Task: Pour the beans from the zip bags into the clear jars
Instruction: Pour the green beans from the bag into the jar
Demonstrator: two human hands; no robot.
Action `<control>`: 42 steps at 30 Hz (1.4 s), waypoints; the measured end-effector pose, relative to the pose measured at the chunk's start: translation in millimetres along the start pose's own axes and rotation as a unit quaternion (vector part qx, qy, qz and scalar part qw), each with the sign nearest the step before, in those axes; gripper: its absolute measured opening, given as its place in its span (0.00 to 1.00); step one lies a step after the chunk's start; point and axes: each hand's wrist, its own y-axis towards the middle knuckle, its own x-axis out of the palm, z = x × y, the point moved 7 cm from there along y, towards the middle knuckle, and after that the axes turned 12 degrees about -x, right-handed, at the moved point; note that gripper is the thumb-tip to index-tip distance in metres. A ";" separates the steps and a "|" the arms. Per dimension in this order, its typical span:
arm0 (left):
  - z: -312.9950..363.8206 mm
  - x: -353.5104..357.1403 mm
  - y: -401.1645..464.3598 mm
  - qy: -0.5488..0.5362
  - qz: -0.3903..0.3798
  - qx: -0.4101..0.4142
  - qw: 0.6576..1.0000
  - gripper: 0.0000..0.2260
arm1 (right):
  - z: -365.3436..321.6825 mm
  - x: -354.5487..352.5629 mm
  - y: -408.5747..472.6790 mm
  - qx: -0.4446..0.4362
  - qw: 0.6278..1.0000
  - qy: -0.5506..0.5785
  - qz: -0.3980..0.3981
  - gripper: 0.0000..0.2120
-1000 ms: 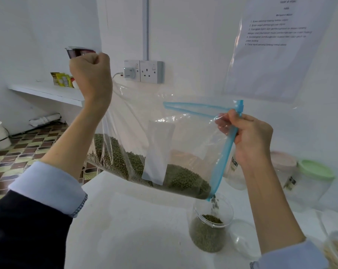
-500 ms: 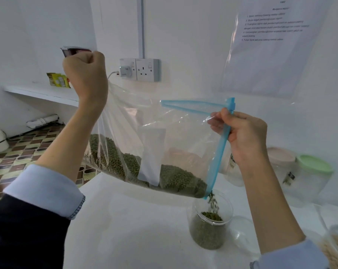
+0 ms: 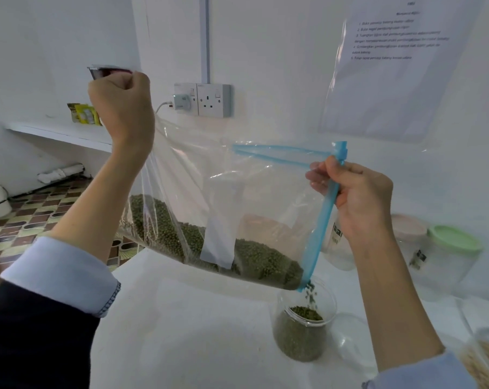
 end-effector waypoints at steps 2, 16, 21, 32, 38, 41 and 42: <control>2.5 0.7 0.2 -0.003 -0.004 0.005 1.000 0.20 | 0.9 -1.3 -0.1 0.004 1.000 0.002 0.005 0.06; 0.4 4.3 -4.4 0.000 -0.006 0.010 1.000 0.21 | 7.4 -1.2 -1.1 0.011 1.000 -0.007 0.009 0.06; 0.7 5.8 -4.3 0.000 -0.010 0.015 1.000 0.21 | 7.9 -0.3 -1.9 0.015 1.000 -0.012 0.006 0.06; 6.7 7.6 -4.9 0.002 -0.017 0.012 1.000 0.21 | 5.6 -1.8 -0.3 0.005 1.000 -0.013 0.008 0.06; 7.8 4.5 -1.9 0.002 -0.010 0.013 1.000 0.21 | 3.2 0.3 -2.2 0.003 1.000 -0.011 0.008 0.06; 9.8 4.0 -1.0 0.004 -0.009 0.015 1.000 0.20 | 1.7 3.8 -1.7 0.005 1.000 -0.010 -0.006 0.05; 10.8 4.7 -1.4 0.002 -0.012 0.016 1.000 0.20 | 2.1 2.9 -2.0 0.006 1.000 -0.007 0.001 0.05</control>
